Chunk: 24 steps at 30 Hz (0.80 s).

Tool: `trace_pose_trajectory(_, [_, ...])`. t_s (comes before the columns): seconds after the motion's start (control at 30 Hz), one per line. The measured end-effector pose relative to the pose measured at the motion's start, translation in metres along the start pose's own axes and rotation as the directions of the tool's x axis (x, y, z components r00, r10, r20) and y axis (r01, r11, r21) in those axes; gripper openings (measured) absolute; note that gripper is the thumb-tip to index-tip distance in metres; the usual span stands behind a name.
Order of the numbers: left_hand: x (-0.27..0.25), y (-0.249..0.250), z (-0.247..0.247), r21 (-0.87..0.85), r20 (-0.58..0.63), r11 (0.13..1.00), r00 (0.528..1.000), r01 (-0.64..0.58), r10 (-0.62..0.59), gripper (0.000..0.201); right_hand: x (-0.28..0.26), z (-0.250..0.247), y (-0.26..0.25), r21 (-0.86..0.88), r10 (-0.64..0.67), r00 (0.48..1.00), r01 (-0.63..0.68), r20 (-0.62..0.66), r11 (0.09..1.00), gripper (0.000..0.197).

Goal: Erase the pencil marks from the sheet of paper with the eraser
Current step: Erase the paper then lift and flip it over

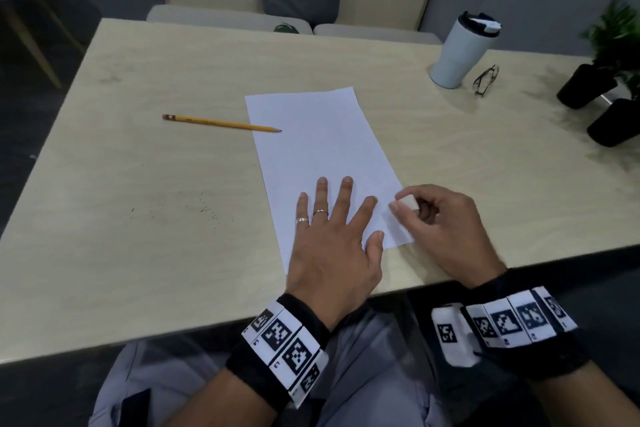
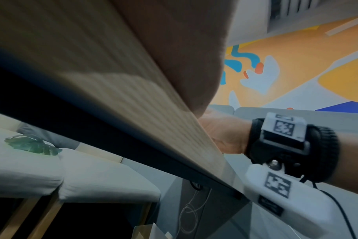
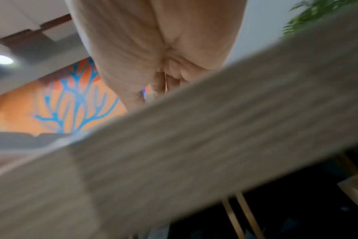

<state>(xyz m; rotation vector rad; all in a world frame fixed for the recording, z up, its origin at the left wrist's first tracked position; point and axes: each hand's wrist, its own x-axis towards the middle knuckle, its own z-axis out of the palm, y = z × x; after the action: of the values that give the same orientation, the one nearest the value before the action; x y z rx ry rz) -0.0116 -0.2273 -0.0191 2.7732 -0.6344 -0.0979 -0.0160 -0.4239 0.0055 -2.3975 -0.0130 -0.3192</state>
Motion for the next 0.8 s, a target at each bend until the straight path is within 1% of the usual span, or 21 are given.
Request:
trace_pose_trajectory(0.03, [0.0,0.0,0.001,0.01,0.006,1.0,1.0,-0.002,0.002,0.063,-0.006,0.007,-0.003,-0.034,-0.052,0.997,0.054,0.056,0.998,0.003])
trace_pose_trajectory(0.07, [0.0,-0.001,0.001,0.016,0.009,1.0,1.0,-0.005,0.005,0.063,-0.008,0.01,-0.001,-0.063,-0.086,0.994,0.09,0.074,0.994,0.005])
trace_pose_trajectory(0.1, [0.0,-0.001,0.002,0.014,0.006,1.0,1.0,-0.006,0.006,0.063,-0.006,0.01,0.005,-0.078,-0.085,0.995,0.089,0.051,0.993,0.007])
trace_pose_trajectory(0.17, [0.0,-0.001,0.0,-0.001,-0.006,1.0,1.0,-0.005,0.005,0.062,0.005,0.0,0.021,-0.082,-0.023,0.998,0.018,-0.055,0.996,0.012])
trace_pose_trajectory(0.2, [0.0,-0.001,0.0,-0.008,-0.008,1.0,1.0,-0.008,0.008,0.062,0.009,-0.004,0.025,-0.073,0.014,0.996,-0.021,-0.091,0.997,0.014])
trace_pose_trajectory(0.23, [0.0,-0.002,0.0,-0.01,-0.005,1.0,1.0,-0.01,0.01,0.062,0.01,-0.007,0.026,-0.052,0.039,0.995,-0.044,-0.097,0.998,0.014])
trace_pose_trajectory(0.27, [-0.001,-0.001,0.0,-0.007,0.001,1.0,1.0,-0.012,0.012,0.062,0.008,-0.007,0.023,-0.023,0.05,0.996,-0.052,-0.069,0.998,0.014])
trace_pose_trajectory(0.3, [-0.001,-0.002,0.001,-0.004,0.002,1.0,1.0,-0.012,0.012,0.063,0.005,-0.004,0.016,-0.005,0.032,0.999,-0.032,-0.016,0.999,0.012])
trace_pose_trajectory(0.37, [-0.001,-0.002,0.001,0.004,-0.003,1.0,1.0,-0.012,0.012,0.063,-0.008,0.003,0.007,-0.012,-0.058,0.995,0.059,0.087,0.998,0.012])
trace_pose_trajectory(0.4, [0.001,-0.003,0.002,0.005,-0.005,1.0,1.0,-0.014,0.014,0.063,-0.008,0.002,0.011,-0.019,-0.067,0.993,0.069,0.093,0.997,0.014])
trace_pose_trajectory(0.47, [0.0,-0.003,0.003,0.0,0.0,1.0,1.0,-0.019,0.019,0.063,-0.001,-0.01,0.024,-0.035,-0.01,0.999,0.011,0.034,0.999,0.018])
trace_pose_trajectory(0.53, [-0.001,-0.002,0.002,-0.002,-0.003,1.0,1.0,-0.021,0.021,0.063,0.002,-0.017,0.025,-0.073,-0.005,1.0,0.006,0.008,0.997,0.018])
trace_pose_trajectory(0.63, [-0.001,-0.002,0.002,-0.006,-0.008,1.0,1.0,-0.018,0.018,0.064,-0.012,-0.011,0.01,-0.089,-0.089,0.99,0.099,0.108,0.991,0.012])
trace_pose_trajectory(0.67, [0.0,-0.002,0.002,-0.008,-0.008,1.0,1.0,-0.018,0.018,0.064,-0.016,-0.009,0.012,-0.091,-0.098,0.988,0.109,0.117,0.99,0.013])
trace_pose_trajectory(0.73, [0.0,-0.002,0.003,-0.013,-0.006,1.0,1.0,-0.023,0.023,0.063,-0.015,-0.017,0.024,-0.091,-0.04,0.998,0.044,0.051,0.995,0.018])
trace_pose_trajectory(0.8, [-0.001,-0.002,0.003,-0.014,-0.015,1.0,1.0,-0.021,0.021,0.063,-0.012,-0.022,0.026,-0.114,-0.032,0.999,0.032,-0.002,0.993,0.017])
